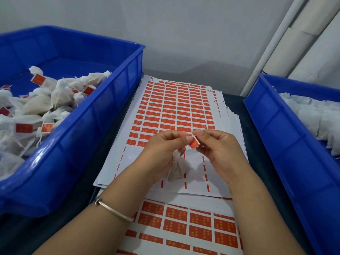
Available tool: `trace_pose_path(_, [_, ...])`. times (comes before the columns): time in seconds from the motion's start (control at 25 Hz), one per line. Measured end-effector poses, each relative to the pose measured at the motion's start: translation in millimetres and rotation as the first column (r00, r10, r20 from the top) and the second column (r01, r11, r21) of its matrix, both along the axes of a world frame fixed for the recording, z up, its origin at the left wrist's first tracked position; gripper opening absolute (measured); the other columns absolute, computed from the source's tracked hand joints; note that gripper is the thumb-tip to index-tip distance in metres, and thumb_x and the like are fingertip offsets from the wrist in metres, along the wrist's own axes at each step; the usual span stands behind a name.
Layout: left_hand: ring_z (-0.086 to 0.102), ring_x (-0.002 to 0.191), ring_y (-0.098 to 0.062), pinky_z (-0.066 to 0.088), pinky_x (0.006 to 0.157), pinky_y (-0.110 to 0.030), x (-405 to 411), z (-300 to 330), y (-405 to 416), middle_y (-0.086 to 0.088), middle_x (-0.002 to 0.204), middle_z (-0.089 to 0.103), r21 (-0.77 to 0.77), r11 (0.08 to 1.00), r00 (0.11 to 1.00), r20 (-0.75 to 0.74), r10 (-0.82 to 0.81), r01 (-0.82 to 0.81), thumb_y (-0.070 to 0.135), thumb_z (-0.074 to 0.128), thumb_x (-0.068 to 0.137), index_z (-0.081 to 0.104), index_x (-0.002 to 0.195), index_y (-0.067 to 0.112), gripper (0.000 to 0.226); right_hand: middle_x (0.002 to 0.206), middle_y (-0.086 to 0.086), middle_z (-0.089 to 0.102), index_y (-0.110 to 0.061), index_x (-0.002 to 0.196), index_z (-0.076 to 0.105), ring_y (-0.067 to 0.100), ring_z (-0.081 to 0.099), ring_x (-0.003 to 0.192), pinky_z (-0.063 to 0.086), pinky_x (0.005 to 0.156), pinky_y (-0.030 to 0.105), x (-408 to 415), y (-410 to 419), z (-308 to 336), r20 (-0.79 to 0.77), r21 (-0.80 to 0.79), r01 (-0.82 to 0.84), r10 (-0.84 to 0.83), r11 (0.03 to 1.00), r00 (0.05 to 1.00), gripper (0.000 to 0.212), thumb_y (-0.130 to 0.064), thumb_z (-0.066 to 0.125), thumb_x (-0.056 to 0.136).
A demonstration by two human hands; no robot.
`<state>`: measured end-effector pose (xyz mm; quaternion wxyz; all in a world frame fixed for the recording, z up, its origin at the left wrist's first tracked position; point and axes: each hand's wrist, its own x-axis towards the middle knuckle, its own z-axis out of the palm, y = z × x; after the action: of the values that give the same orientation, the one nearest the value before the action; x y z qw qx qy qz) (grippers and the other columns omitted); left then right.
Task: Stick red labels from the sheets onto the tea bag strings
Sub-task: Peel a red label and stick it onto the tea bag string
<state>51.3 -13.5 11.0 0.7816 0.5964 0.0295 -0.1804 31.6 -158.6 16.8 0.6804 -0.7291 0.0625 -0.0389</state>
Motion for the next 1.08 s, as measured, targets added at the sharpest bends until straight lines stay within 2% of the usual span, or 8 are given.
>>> trace_pose_path(0.28, [0.063, 0.075, -0.010, 0.047, 0.066, -0.019, -1.1, 0.1, -1.0, 0.010, 0.076, 0.071, 0.047, 0.999, 1.000, 0.025, 0.001, -0.003, 0.020, 0.069, 0.079, 0.073, 0.079, 0.019, 0.005, 0.097, -0.015, 0.071, -0.030, 0.090, 0.069, 0.010, 0.069, 0.091, 0.055, 0.069, 0.020, 0.0, -1.4, -1.4, 0.016, -0.006, 0.003, -0.002, 1.000, 1.000, 0.030, -0.044, 0.065, 0.065])
trace_pose_path(0.44, [0.062, 0.078, -0.007, 0.047, 0.064, -0.015, -0.5, 0.2, -0.9, 0.020, 0.077, 0.069, 0.267, 0.964, 0.988, 0.153, -0.024, -0.017, 0.028, 0.064, 0.084, 0.070, 0.078, 0.033, 0.010, 0.087, -0.018, 0.072, -0.031, 0.094, 0.067, 0.004, 0.068, 0.085, 0.056, 0.071, 0.019, 0.4, -4.4, 0.2, 0.023, -0.153, -0.030, 0.034, 0.988, 0.999, 0.024, -0.033, 0.074, 0.071])
trace_pose_path(0.52, [0.061, 0.079, -0.004, 0.045, 0.064, -0.014, 0.0, 1.5, -0.2, 0.020, 0.075, 0.068, 0.352, 0.936, 0.975, 0.215, -0.051, -0.028, 0.027, 0.063, 0.086, 0.068, 0.078, 0.034, 0.012, 0.083, -0.020, 0.071, -0.033, 0.097, 0.062, -0.002, 0.068, 0.081, 0.053, 0.070, 0.016, 1.2, -3.1, -0.3, 0.023, -0.251, -0.005, 0.011, 0.968, 1.000, 0.030, -0.024, 0.078, 0.074])
trace_pose_path(0.68, [0.057, 0.077, -0.002, 0.038, 0.061, -0.011, -1.4, 13.4, 5.3, 0.018, 0.079, 0.061, 0.593, 0.805, 0.907, 0.322, -0.273, 0.032, 0.026, 0.060, 0.089, 0.059, 0.077, 0.036, 0.015, 0.078, -0.023, 0.069, -0.035, 0.096, 0.049, -0.007, 0.065, 0.075, 0.044, 0.052, 0.003, -6.9, 4.5, 1.0, 0.083, -0.374, 0.044, -0.014, 0.926, 0.996, 0.037, -0.025, 0.077, 0.075])
trace_pose_path(0.8, [0.054, 0.075, -0.005, 0.036, 0.059, -0.012, -2.6, 32.5, 10.4, 0.018, 0.079, 0.056, 0.753, 0.657, 0.826, 0.391, -0.405, -0.035, 0.027, 0.058, 0.091, 0.054, 0.075, 0.036, 0.019, 0.084, -0.022, 0.070, -0.039, 0.102, 0.048, -0.002, 0.067, 0.081, 0.049, 0.062, 0.004, -16.7, 11.7, 6.1, 0.178, -0.339, 0.092, -0.032, 0.936, 0.984, 0.040, -0.022, 0.074, 0.077])
trace_pose_path(0.88, [0.053, 0.072, -0.004, 0.037, 0.060, -0.011, -5.8, 47.4, 14.8, 0.019, 0.075, 0.053, 0.761, 0.636, 0.804, 0.456, -0.383, -0.128, 0.026, 0.058, 0.091, 0.054, 0.078, 0.036, 0.017, 0.088, -0.021, 0.070, -0.045, 0.106, 0.047, -0.003, 0.066, 0.083, 0.050, 0.068, 0.005, -21.3, 19.8, 13.6, 0.233, -0.290, 0.136, -0.068, 0.947, 0.970, 0.045, -0.021, 0.073, 0.079])
trace_pose_path(1.0, [0.056, 0.070, -0.002, 0.041, 0.061, -0.010, -11.7, 72.2, 27.1, 0.021, 0.074, 0.055, 0.648, 0.725, 0.818, 0.533, -0.214, -0.233, 0.027, 0.059, 0.090, 0.054, 0.079, 0.036, 0.015, 0.089, -0.028, 0.068, -0.052, 0.106, 0.046, -0.011, 0.063, 0.085, 0.044, 0.060, -0.001, -26.8, 34.5, 26.9, 0.253, -0.226, 0.134, -0.075, 0.965, 0.965, 0.044, -0.029, 0.071, 0.078])
trace_pose_path(1.08, [0.061, 0.067, -0.002, 0.048, 0.057, -0.011, -10.0, 92.7, 40.8, 0.016, 0.071, 0.060, 0.556, 0.769, 0.807, 0.583, -0.090, -0.316, 0.027, 0.059, 0.089, 0.054, 0.074, 0.035, 0.018, 0.088, -0.033, 0.066, -0.052, 0.103, 0.047, -0.012, 0.063, 0.084, 0.047, 0.059, 0.005, -32.0, 43.7, 30.7, 0.221, -0.189, 0.094, -0.051, 0.977, 0.974, 0.035, -0.044, 0.064, 0.074])
